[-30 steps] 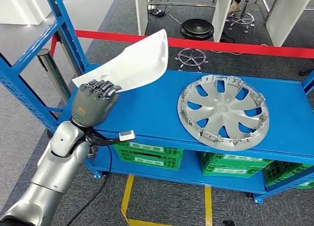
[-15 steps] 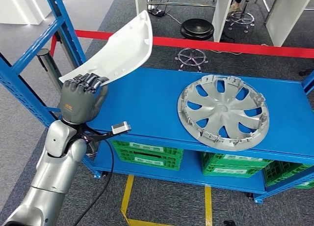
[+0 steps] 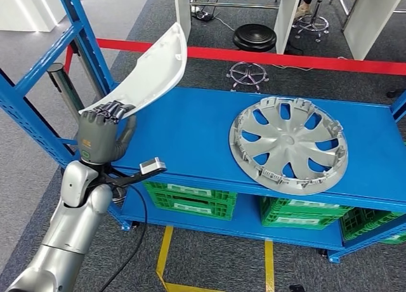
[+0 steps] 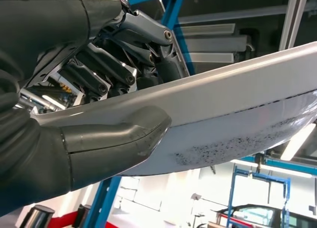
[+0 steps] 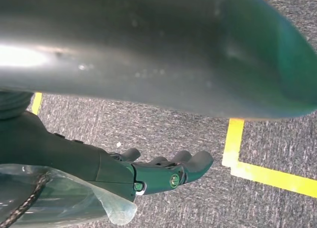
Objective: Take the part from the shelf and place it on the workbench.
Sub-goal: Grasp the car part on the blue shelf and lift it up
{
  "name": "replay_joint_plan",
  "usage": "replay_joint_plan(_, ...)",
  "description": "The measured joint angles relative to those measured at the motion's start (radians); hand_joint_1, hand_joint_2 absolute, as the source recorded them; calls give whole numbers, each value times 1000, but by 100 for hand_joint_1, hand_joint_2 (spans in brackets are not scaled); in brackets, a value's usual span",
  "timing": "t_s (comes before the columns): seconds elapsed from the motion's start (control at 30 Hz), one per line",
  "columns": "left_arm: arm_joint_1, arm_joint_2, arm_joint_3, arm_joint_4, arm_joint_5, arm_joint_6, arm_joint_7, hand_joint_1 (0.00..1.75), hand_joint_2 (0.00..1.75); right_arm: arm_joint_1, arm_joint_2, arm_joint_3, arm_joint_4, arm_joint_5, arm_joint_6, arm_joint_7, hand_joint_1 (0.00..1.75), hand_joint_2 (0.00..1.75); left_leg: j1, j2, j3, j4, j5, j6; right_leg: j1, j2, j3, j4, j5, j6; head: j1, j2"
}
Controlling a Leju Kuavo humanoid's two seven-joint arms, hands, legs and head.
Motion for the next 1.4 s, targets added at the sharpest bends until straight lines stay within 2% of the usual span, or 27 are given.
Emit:
replay_joint_plan(0.2,0,19,-27,20,29,0,50,175,175,0,0,0,0,0,0,1,0,0,0,0,0,0,0,0,0,0,0,0,0,0,0,0)
replay_joint_plan(0.37,0,34,-43,33,40,0,60,175,175,1,0,0,0,0,1,1,0,0,-1,0,-1,2,-1,1,-1,0,0,-1,1,1,0,0)
replay_joint_plan(0.47,0,43,-49,41,49,0,67,175,175,1,1,0,0,0,2,2,0,0,-5,0,-5,8,1,7,-6,0,-2,-4,8,9,-1,0)
replay_joint_plan(0.53,-1,48,-50,44,52,0,70,175,175,1,1,0,0,0,2,2,0,0,-3,1,-4,-7,16,15,-7,1,-5,-10,13,15,-1,0)
replay_joint_plan(0.57,-1,50,-51,45,53,0,70,175,175,1,2,0,0,0,2,2,0,0,0,3,-2,-21,28,22,-5,1,-11,-6,7,18,0,0)
replay_joint_plan(0.63,-1,53,-54,49,55,0,73,175,175,0,1,0,0,0,1,2,0,0,9,8,0,-45,45,30,-4,3,-45,56,-36,23,2,0)
replay_joint_plan(0.7,1,55,-57,54,57,0,75,175,175,1,1,0,0,0,1,3,0,0,11,11,-6,-46,49,31,-10,2,-103,179,-87,32,3,0)
replay_joint_plan(0.73,4,56,-58,57,58,0,76,175,175,2,1,0,1,0,1,3,0,0,12,12,-9,-44,49,30,-15,2,-125,225,-95,38,3,0)
replay_joint_plan(0.77,6,57,-59,61,58,0,76,175,175,4,1,0,1,0,1,3,0,0,14,12,-11,-42,49,28,-19,1,-134,242,-86,44,3,0)
replay_joint_plan(0.8,7,58,-60,64,59,0,76,175,175,4,1,0,1,0,1,3,0,0,19,13,-12,-37,47,23,-25,0,-125,220,-58,51,3,0)
replay_joint_plan(0.83,7,59,-61,67,61,0,78,175,175,4,0,-1,1,0,1,3,0,0,24,12,-14,-28,42,15,-31,-2,-99,164,-19,60,4,0)
replay_joint_plan(0.87,7,60,-62,69,63,0,81,175,175,3,0,-1,1,0,1,4,0,0,27,12,-19,-19,36,6,-34,-2,-73,110,4,68,5,0)
replay_joint_plan(0.9,6,62,-63,71,68,0,86,175,175,2,1,-1,2,0,1,5,0,0,29,12,-26,-7,30,-4,-36,-1,-49,65,22,71,8,0)
replay_joint_plan(0.93,5,64,-65,72,73,0,90,175,175,2,2,-1,2,0,1,6,0,0,28,11,-35,6,25,-13,-36,1,-37,41,24,70,10,0)
replay_joint_plan(0.97,5,66,-66,74,80,0,93,175,175,1,3,-1,3,1,1,8,0,0,26,10,-44,15,24,-20,-34,5,-37,41,13,62,11,0)
replay_joint_plan(1.07,4,75,-68,81,98,0,98,175,175,1,3,-5,3,2,1,11,0,0,26,9,-64,33,16,-34,-36,10,-51,40,8,34,6,0)
replay_joint_plan(1.1,4,78,-69,83,103,0,100,175,175,1,3,-7,3,2,1,11,0,0,27,9,-73,53,-2,-36,-35,10,-55,40,11,27,5,0)
replay_joint_plan(1.13,4,80,-70,86,107,0,102,175,175,0,3,-8,3,2,1,12,0,0,28,9,-89,93,-33,-38,-34,9,-60,39,15,18,3,0)
replay_joint_plan(1.2,4,83,-72,90,113,-2,103,175,175,-2,3,-10,3,1,2,15,0,0,27,9,-134,216,-104,-37,-27,9,-71,39,24,5,1,0)
replay_joint_plan(1.23,4,83,-73,93,115,-4,104,175,175,-2,3,-10,3,0,3,17,0,0,26,9,-153,269,-125,-34,-22,9,-77,39,28,-1,0,0)
replay_joint_plan(1.27,3,84,-74,97,116,-5,104,175,175,-2,3,-11,3,-1,4,19,0,0,24,8,-158,293,-128,-29,-16,9,-83,39,33,-5,0,0)
replay_joint_plan(1.3,3,83,-76,100,117,-6,104,175,175,-2,2,-13,3,-2,6,21,0,0,20,8,-147,282,-112,-21,-10,9,-89,39,39,-8,0,0)
replay_joint_plan(1.33,0,83,-77,102,119,-8,104,175,175,-2,2,-14,3,-3,7,22,0,0,15,8,-120,237,-84,-9,-5,10,-95,39,46,-10,0,0)
replay_joint_plan(1.4,-10,82,-81,106,120,-10,104,175,175,-2,2,-17,4,-7,10,25,0,0,0,8,-48,108,-36,21,1,10,-106,37,60,-10,1,0)
